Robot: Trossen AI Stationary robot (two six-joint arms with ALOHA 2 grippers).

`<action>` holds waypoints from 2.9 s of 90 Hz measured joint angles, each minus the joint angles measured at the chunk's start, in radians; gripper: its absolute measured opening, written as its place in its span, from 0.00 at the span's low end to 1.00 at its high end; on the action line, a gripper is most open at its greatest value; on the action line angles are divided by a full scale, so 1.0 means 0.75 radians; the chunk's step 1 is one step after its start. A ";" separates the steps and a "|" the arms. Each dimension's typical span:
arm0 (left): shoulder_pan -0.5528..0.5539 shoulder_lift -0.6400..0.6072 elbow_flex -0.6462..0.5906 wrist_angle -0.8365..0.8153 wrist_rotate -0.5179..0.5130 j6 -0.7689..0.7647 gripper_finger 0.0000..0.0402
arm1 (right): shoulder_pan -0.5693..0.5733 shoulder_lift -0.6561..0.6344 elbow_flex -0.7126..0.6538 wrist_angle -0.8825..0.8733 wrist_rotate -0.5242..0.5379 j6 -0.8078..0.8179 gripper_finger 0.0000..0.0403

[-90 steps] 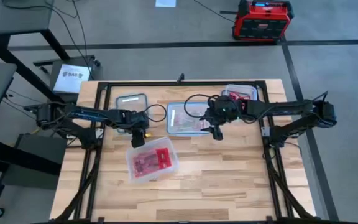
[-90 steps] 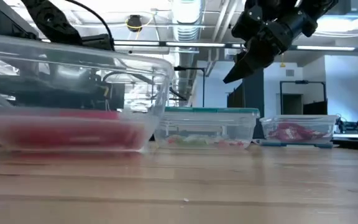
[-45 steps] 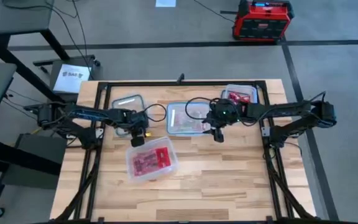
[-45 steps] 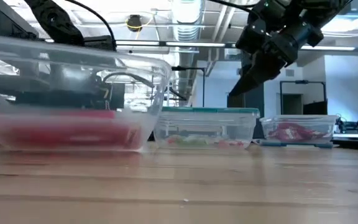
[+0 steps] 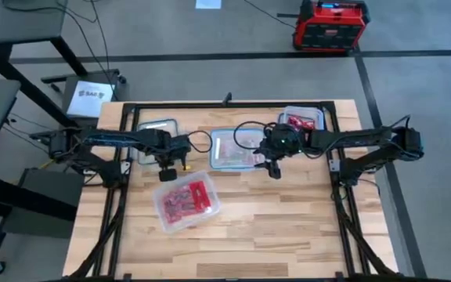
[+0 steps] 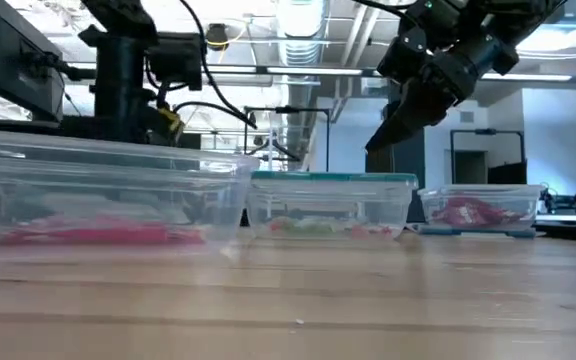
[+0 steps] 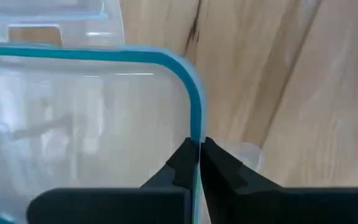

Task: Sort candy
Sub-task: Close the top left transparent bin

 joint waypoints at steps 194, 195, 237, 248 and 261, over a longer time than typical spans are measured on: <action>-0.407 -0.384 0.195 -0.429 -0.124 -0.911 0.00 | 0.113 0.231 0.002 0.496 -0.035 0.001 0.57; -0.426 -0.399 0.182 -0.427 -0.112 -0.932 0.00 | 0.114 0.231 0.001 0.489 -0.035 0.001 0.57; -1.010 -0.138 -0.121 -0.037 0.184 -1.250 0.00 | 0.127 0.078 0.001 0.245 -0.033 0.070 0.57; -0.995 0.023 -0.118 0.308 0.149 -1.151 0.00 | 0.125 -0.024 0.001 0.217 -0.012 0.071 0.57; -0.885 0.237 -0.062 0.700 0.032 -0.996 0.00 | 0.120 -0.148 0.001 0.196 0.002 0.066 0.57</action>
